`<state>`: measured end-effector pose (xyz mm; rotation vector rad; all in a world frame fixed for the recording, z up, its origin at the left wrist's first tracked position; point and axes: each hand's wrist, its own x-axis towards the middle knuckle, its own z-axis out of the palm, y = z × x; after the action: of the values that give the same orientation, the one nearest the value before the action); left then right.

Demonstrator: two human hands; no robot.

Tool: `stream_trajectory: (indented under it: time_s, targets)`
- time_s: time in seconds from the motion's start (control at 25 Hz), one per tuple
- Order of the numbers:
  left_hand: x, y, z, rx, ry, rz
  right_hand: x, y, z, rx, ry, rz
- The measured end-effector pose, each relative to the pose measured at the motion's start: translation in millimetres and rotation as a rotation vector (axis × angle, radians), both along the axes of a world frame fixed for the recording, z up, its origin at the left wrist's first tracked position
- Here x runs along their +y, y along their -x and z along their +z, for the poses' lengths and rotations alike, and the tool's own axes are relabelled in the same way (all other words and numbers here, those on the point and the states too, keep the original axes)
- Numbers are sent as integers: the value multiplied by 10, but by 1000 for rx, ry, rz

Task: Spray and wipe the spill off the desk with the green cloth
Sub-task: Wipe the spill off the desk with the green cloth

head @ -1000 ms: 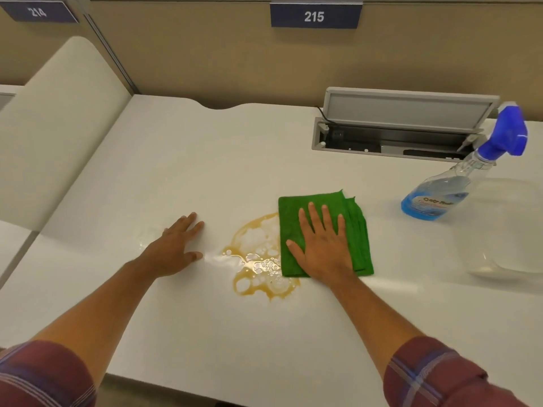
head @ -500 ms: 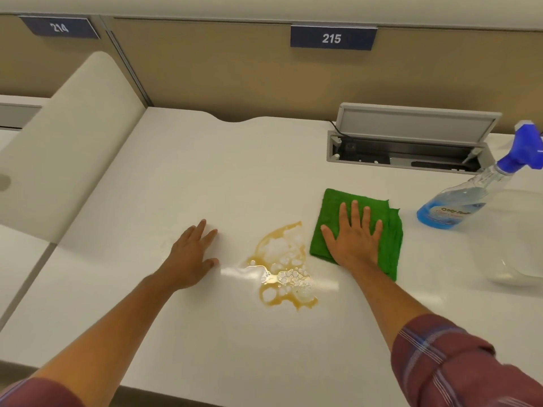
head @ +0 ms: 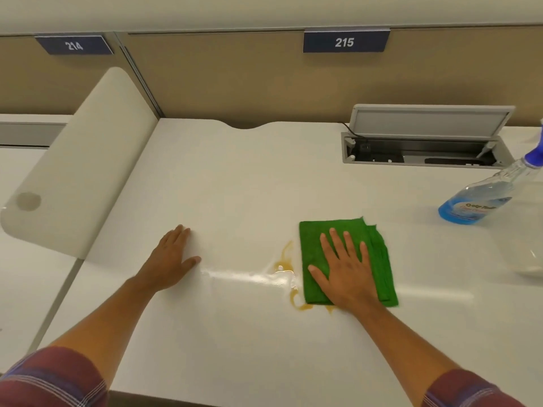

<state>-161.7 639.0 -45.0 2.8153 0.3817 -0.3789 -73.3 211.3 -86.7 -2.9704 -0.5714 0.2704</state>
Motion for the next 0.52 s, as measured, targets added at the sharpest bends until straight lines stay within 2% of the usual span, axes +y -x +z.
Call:
stream_trajectory:
  time_s: [0.12, 0.32, 0.52]
  targets:
    - [125, 19, -19, 12, -20, -50, -125, -250, 1, 4, 42, -132]
    - [149, 19, -103, 15, -31, -51, 308, -715, -11, 65, 35, -309]
    - [177, -6, -149, 35, -60, -66, 1053, -518, 76, 88, 19, -174]
